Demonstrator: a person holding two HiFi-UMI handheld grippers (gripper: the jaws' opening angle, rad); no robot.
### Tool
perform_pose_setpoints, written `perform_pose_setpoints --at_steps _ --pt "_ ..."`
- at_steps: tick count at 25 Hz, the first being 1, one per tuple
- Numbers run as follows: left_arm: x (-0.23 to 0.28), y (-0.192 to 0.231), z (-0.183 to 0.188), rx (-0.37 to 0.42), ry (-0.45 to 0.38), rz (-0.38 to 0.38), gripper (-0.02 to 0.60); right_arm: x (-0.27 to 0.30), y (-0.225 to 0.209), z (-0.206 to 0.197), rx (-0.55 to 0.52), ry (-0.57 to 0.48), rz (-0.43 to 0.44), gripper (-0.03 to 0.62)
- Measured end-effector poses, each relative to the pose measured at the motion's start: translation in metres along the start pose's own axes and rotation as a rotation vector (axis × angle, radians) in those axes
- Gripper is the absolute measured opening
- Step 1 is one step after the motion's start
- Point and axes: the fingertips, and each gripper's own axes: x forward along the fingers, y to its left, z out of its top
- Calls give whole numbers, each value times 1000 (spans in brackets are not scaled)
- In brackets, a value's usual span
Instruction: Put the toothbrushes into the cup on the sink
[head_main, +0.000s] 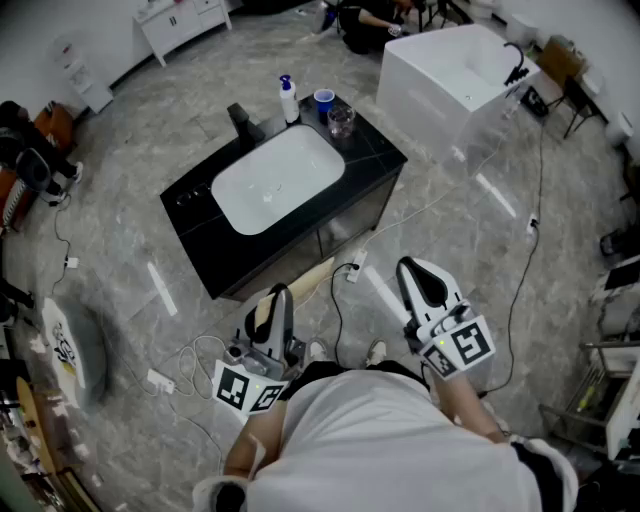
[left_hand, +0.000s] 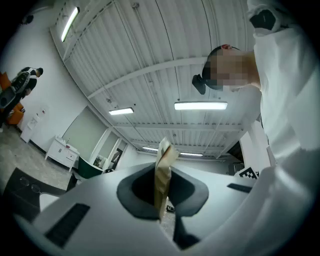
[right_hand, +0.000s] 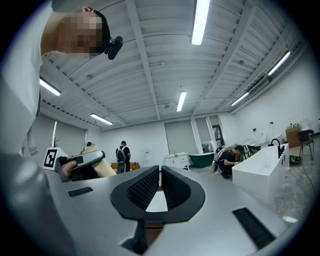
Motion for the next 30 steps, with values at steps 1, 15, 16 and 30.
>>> perform_pose_setpoints --at_steps 1,15,16,30 --pt "1 0 1 0 0 0 3 0 0 1 1 0 -1 44" --pt "-1 8 -3 -30 0 -13 3 -8 2 1 27 -23 -21 44" --pt "-1 11 -4 -35 3 -15 3 -8 2 1 25 -24 -27 44" --pt "-9 53 -2 -96 -8 -88 3 18 34 -7 2 -25 -97 44"
